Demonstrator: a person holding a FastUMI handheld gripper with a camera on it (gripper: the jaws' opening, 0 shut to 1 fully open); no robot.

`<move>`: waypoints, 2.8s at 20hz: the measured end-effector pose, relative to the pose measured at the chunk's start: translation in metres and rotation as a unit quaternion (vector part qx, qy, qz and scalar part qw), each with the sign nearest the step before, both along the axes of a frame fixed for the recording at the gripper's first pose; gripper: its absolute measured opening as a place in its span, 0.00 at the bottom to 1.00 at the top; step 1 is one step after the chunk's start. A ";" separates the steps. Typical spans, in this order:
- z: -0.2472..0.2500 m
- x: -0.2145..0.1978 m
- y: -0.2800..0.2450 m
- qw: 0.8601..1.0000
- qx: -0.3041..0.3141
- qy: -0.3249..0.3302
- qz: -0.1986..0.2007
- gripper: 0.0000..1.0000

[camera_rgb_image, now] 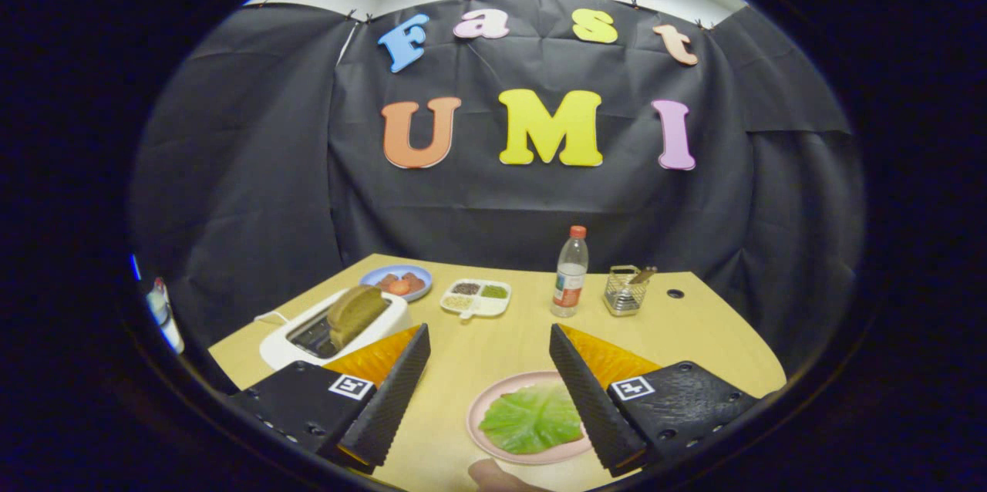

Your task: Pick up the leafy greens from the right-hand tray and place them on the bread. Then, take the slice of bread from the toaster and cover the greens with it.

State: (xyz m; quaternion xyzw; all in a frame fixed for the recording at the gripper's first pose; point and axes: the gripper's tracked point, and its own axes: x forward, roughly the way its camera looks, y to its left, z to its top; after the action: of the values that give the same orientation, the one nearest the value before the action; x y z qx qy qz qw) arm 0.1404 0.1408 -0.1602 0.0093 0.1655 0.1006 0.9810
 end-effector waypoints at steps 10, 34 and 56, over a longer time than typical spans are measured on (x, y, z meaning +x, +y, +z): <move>-0.020 0.035 0.115 0.999 -0.005 0.038 0.019 0.96; -0.071 0.057 0.162 0.989 -0.048 0.137 -0.002 0.10; 0.064 0.008 0.042 0.998 0.021 0.022 -0.047 0.10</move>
State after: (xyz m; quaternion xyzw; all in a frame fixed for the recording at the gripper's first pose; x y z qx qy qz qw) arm 0.1485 0.1824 -0.0959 0.0403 0.1838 0.0582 0.9804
